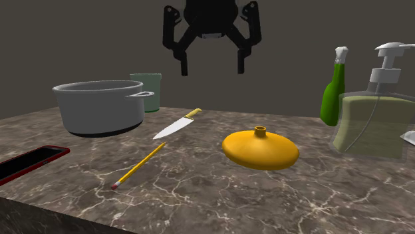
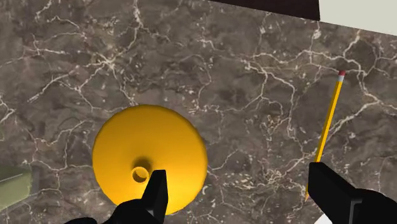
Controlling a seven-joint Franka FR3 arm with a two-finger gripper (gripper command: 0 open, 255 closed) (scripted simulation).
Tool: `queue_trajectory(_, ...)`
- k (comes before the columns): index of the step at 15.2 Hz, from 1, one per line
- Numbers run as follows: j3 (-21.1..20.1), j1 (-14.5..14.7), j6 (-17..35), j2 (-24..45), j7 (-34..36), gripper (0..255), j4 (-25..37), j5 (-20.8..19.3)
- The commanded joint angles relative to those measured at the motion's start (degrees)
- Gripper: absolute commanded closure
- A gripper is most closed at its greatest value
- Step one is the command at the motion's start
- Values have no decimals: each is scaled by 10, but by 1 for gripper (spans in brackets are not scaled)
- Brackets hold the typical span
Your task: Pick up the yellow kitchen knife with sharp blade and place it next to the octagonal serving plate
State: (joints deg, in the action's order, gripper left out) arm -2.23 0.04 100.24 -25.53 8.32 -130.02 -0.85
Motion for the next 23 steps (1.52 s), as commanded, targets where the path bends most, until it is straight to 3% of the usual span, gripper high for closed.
queue_trajectory(1,-4,-1,21,38,16,0,20,4)
queue_trajectory(13,-22,0,108,291,112,0,209,10)
queue_trajectory(23,-16,9,99,521,175,0,468,7)
